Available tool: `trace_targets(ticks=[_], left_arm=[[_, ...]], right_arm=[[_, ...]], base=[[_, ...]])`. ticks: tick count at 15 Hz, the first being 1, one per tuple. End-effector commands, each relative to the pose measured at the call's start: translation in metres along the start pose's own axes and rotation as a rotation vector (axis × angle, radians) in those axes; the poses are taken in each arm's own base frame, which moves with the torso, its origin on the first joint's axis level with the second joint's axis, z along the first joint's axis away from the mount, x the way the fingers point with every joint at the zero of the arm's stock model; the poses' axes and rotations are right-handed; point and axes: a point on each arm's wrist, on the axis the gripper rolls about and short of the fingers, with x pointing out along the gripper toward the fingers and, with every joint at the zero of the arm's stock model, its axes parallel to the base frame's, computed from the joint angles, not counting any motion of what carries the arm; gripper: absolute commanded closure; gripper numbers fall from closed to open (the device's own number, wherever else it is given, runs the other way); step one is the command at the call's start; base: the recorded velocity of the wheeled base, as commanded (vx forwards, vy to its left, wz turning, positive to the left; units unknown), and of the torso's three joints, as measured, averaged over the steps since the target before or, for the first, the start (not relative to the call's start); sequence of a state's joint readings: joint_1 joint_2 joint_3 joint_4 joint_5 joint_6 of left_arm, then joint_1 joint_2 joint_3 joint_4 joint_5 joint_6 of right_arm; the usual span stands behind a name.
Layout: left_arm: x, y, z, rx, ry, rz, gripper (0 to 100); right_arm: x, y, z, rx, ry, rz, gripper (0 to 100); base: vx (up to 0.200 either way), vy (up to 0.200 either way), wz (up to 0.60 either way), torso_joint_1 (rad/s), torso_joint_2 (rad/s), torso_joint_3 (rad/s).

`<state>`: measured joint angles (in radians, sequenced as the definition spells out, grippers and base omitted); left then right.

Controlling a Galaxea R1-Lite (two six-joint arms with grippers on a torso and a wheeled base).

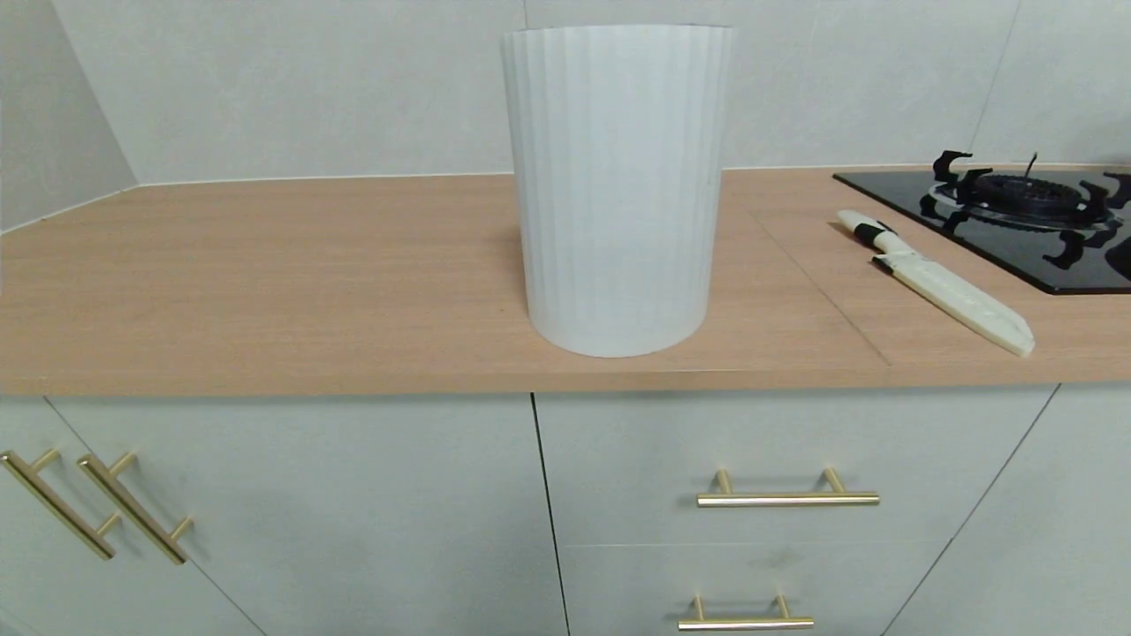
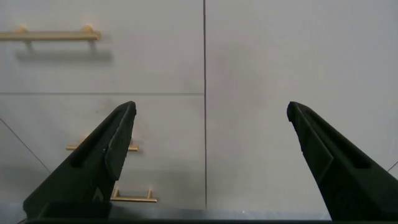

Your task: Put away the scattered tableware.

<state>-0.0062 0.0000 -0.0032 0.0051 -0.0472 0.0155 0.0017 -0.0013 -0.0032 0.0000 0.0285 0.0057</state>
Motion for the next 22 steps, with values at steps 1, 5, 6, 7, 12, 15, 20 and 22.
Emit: trace_targets(ticks=[1, 5, 6, 7, 12, 15, 20, 22], left_arm=[[0.0001, 0.0000, 0.0001, 0.000, 0.001, 0.000, 0], [0.0001, 0.0000, 0.0001, 0.000, 0.001, 0.000, 0], [0.0001, 0.0000, 0.0001, 0.000, 0.001, 0.000, 0], [0.0001, 0.0000, 0.0001, 0.000, 0.001, 0.000, 0], [0.0001, 0.0000, 0.0001, 0.000, 0.001, 0.000, 0], [0.0001, 0.0000, 0.0001, 0.000, 0.001, 0.000, 0], [0.0001, 0.0000, 0.0001, 0.000, 0.001, 0.000, 0], [0.0001, 0.0000, 0.0001, 0.000, 0.001, 0.000, 0]], right_arm=[[0.0001, 0.0000, 0.0000, 0.000, 0.001, 0.002, 0], [0.0001, 0.0000, 0.0000, 0.000, 0.001, 0.000, 0], [0.0001, 0.0000, 0.0000, 0.000, 0.001, 0.000, 0], [0.0001, 0.0000, 0.0000, 0.000, 0.001, 0.000, 0], [0.0002, 0.0000, -0.0004, 0.000, 0.003, 0.002, 0], [0.0001, 0.0000, 0.0000, 0.000, 0.001, 0.002, 0], [0.0001, 0.0000, 0.0000, 0.000, 0.001, 0.000, 0], [0.0001, 0.0000, 0.0000, 0.000, 0.001, 0.000, 0]], base=[[0.000, 0.000, 0.00, 0.119, -0.19, -0.305], [0.000, 0.000, 0.00, 0.154, -0.51, -0.303], [0.000, 0.000, 0.00, 0.163, -0.47, -0.290], [0.000, 0.000, 0.00, 0.159, -0.47, -0.286], [0.000, 0.000, 0.00, 0.184, -0.47, -0.288], [0.000, 0.000, 0.00, 0.204, -0.49, -0.289], [0.000, 0.000, 0.00, 0.220, -0.51, -0.283], [0.000, 0.000, 0.00, 0.234, -0.52, -0.291]])
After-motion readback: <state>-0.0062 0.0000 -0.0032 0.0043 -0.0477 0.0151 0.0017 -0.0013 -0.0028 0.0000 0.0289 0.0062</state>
